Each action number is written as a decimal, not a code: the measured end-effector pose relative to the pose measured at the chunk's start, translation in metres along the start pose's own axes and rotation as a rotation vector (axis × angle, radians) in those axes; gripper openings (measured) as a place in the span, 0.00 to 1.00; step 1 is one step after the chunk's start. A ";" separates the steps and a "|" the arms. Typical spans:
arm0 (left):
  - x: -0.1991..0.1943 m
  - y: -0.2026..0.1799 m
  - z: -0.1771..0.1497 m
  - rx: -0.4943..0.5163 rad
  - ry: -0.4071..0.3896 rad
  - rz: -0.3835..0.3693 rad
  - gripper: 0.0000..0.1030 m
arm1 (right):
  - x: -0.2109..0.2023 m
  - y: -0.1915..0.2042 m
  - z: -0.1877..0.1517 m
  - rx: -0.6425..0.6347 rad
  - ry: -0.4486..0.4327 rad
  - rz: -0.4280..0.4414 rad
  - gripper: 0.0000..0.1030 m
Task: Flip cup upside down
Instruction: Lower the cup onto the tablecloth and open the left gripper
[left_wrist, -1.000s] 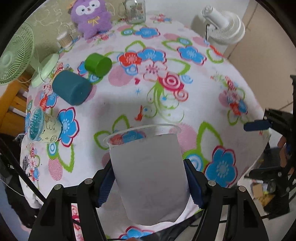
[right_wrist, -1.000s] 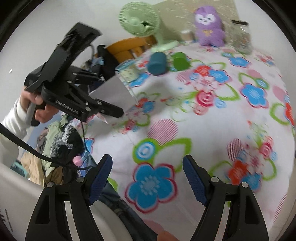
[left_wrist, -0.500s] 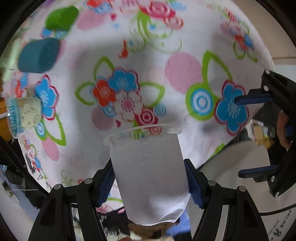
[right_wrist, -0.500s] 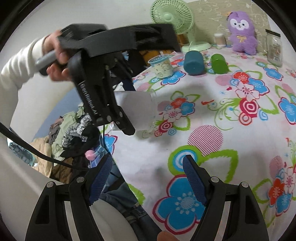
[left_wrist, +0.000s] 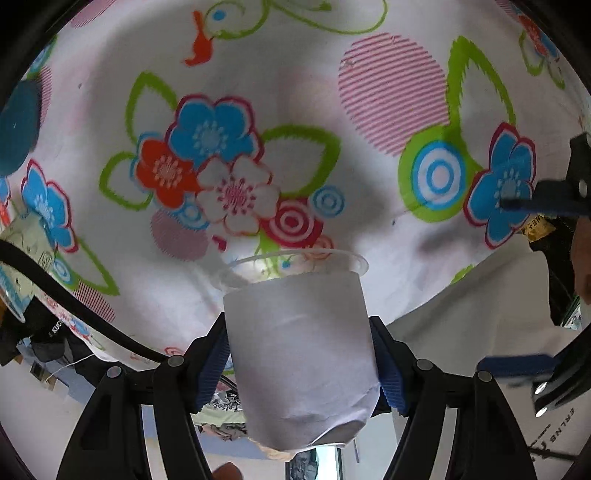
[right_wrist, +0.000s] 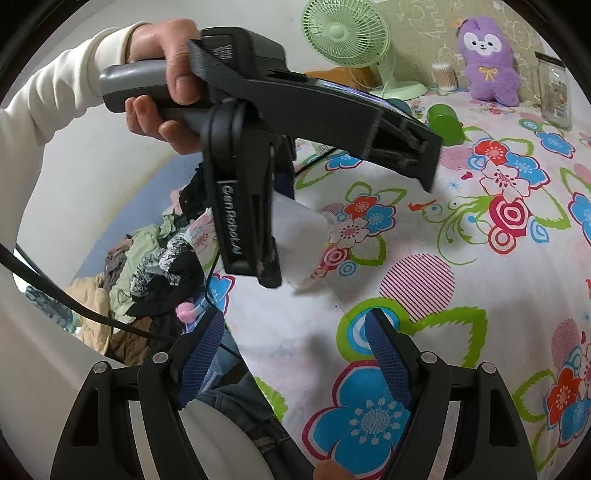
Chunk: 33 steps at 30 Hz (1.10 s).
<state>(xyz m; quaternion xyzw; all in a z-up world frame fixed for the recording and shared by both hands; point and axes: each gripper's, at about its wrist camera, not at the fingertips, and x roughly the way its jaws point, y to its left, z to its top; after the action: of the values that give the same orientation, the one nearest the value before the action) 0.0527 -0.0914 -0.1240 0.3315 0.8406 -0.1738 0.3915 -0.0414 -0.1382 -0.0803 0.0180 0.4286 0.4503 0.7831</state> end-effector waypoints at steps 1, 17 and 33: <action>0.001 -0.002 0.001 -0.001 -0.001 -0.005 0.73 | 0.000 0.000 0.000 -0.001 0.000 0.000 0.78; -0.014 0.018 -0.007 -0.041 -0.068 -0.016 0.89 | -0.005 0.003 0.012 -0.014 -0.018 -0.047 0.78; -0.042 0.022 -0.063 -0.093 -0.323 -0.084 0.91 | -0.022 0.020 0.033 -0.047 -0.147 -0.313 1.00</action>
<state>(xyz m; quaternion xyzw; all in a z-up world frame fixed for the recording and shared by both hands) 0.0533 -0.0585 -0.0527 0.2453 0.7870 -0.2021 0.5288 -0.0376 -0.1304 -0.0363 -0.0343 0.3573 0.3305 0.8729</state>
